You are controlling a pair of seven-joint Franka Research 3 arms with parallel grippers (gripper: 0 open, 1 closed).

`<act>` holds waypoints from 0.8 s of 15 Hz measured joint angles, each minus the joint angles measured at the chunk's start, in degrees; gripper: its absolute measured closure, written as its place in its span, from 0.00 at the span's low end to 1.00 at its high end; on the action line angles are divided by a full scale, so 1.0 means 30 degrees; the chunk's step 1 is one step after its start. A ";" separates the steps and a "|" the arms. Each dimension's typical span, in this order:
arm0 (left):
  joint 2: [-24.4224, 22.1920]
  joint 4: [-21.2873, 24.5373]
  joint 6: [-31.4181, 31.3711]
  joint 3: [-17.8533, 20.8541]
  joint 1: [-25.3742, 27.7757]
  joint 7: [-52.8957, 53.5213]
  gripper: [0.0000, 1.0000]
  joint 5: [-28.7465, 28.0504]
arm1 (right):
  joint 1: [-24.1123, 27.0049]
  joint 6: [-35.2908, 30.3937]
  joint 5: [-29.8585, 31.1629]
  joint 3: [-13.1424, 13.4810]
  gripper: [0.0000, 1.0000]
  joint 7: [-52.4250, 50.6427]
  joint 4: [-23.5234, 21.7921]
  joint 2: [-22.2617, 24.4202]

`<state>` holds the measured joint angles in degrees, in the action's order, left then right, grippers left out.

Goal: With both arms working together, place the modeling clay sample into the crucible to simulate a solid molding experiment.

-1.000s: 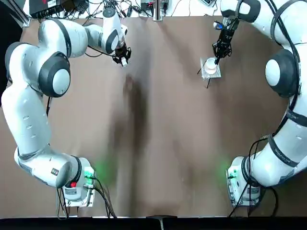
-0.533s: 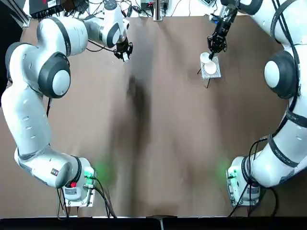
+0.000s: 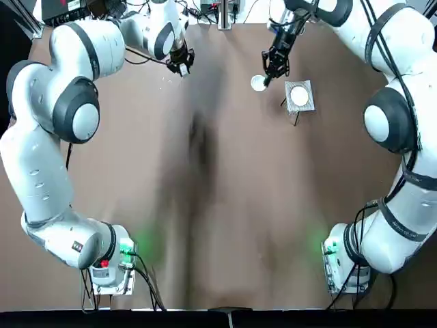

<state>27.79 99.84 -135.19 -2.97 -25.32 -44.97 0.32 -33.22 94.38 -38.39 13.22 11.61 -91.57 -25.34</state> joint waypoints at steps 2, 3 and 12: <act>-0.0460 -0.0306 0.1039 -0.0021 -0.0205 -0.0186 0.61 0.0001 | -0.0552 0.1047 -0.0077 -0.0020 0.95 0.1259 -0.0005 -0.0089; -0.0644 -0.0708 0.2155 -0.0036 -0.0338 -0.0405 0.61 0.0001 | -0.0850 0.1503 -0.0090 -0.0032 0.95 0.1879 -0.0013 -0.0221; -0.1249 -0.3227 0.6639 -0.2341 -0.0804 -0.2860 0.61 0.0001 | -0.2959 0.4313 -0.1194 -0.0108 0.95 0.6721 0.2525 -0.2978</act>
<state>24.04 90.16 -115.27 -10.00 -27.74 -53.55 0.32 -42.10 107.32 -41.97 12.89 31.77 -84.00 -34.27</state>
